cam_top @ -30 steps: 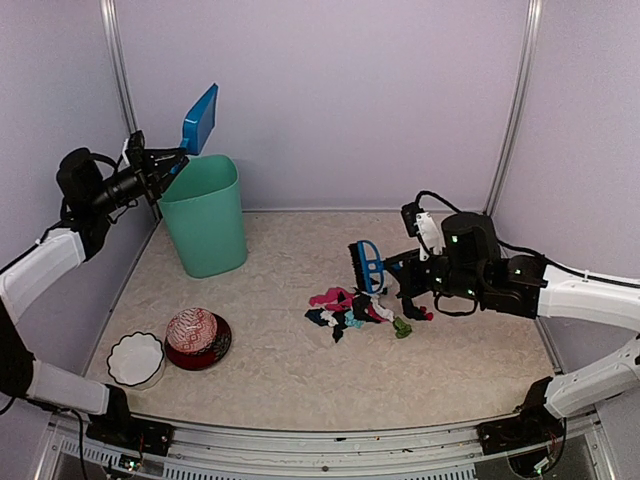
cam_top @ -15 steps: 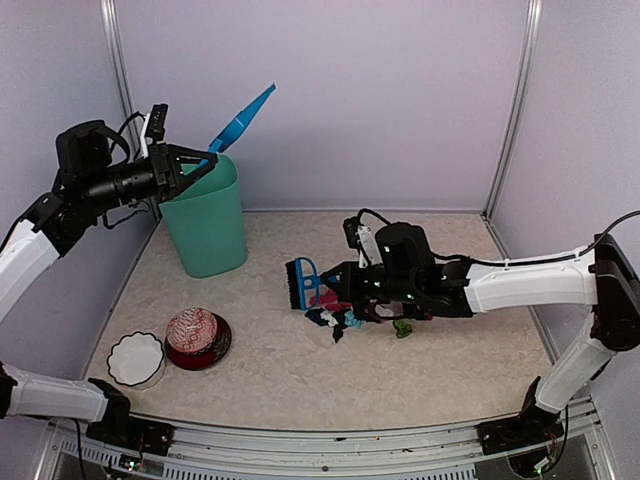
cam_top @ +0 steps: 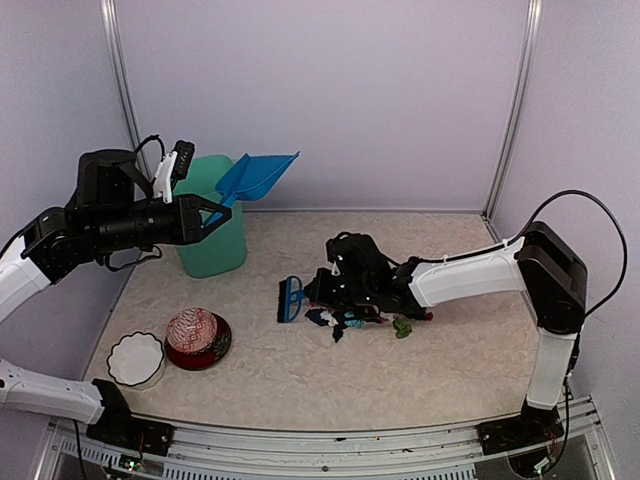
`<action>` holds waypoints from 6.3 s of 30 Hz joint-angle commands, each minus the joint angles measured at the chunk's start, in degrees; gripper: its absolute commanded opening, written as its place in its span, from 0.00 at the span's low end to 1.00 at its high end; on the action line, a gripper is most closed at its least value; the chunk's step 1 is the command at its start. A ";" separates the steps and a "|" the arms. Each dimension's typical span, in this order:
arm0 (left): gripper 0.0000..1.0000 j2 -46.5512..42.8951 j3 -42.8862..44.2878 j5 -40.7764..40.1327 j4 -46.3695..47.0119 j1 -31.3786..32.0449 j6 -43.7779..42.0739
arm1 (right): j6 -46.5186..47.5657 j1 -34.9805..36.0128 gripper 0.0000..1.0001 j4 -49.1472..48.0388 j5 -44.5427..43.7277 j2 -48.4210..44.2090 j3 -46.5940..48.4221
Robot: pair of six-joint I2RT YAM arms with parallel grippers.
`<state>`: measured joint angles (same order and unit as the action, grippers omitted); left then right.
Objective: Sweep away the paper scraps from the table
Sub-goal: Sweep the paper scraps at the center of the board, then sweep the paper scraps into the dustpan.
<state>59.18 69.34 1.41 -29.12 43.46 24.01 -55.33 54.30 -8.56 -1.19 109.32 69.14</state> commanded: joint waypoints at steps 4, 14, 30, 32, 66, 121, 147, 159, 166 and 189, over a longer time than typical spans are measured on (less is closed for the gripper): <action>0.00 -0.63 -3.86 -12.76 -4.73 6.29 -1.38 | -7.71 -2.70 0.00 12.60 -4.43 2.62 1.63; 0.00 0.32 -11.19 -15.61 -3.09 14.05 0.57 | -8.94 -9.09 0.00 16.75 -6.08 -8.10 -13.31; 0.00 6.91 -18.85 -14.42 1.29 28.69 4.73 | 0.57 -13.17 0.00 20.00 -7.64 -29.87 -23.04; 0.00 8.15 -19.29 -15.47 0.82 30.61 5.96 | 3.47 -13.17 0.00 20.83 -8.41 -33.06 -22.31; 0.00 4.20 -23.24 -20.87 -3.79 34.98 14.71 | 12.15 -8.21 0.00 11.41 3.13 -18.28 -20.88; 0.00 36.49 -15.42 -9.90 11.29 25.16 -1.74 | 56.75 -19.85 0.00 17.83 -22.28 -21.72 -16.32; 0.00 47.20 -6.30 -6.25 11.31 20.70 -6.93 | 52.33 -4.49 0.00 24.03 -5.74 -19.80 -16.65; 0.00 47.91 -6.38 -6.25 12.02 20.50 -6.55 | 50.83 1.78 0.00 26.51 -0.34 -26.55 -15.62; 0.00 48.09 -6.18 -6.28 12.36 20.33 -6.63 | 49.87 2.12 0.00 27.28 -0.06 -30.87 -16.05; 0.00 47.18 -9.05 -6.11 13.44 21.56 -6.25 | 32.06 -9.65 0.00 43.55 -45.47 -40.67 -20.30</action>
<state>105.82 61.36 -4.97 -14.11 64.40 17.76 -17.52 47.37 30.76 -40.95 67.92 50.65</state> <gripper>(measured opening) 0.149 0.042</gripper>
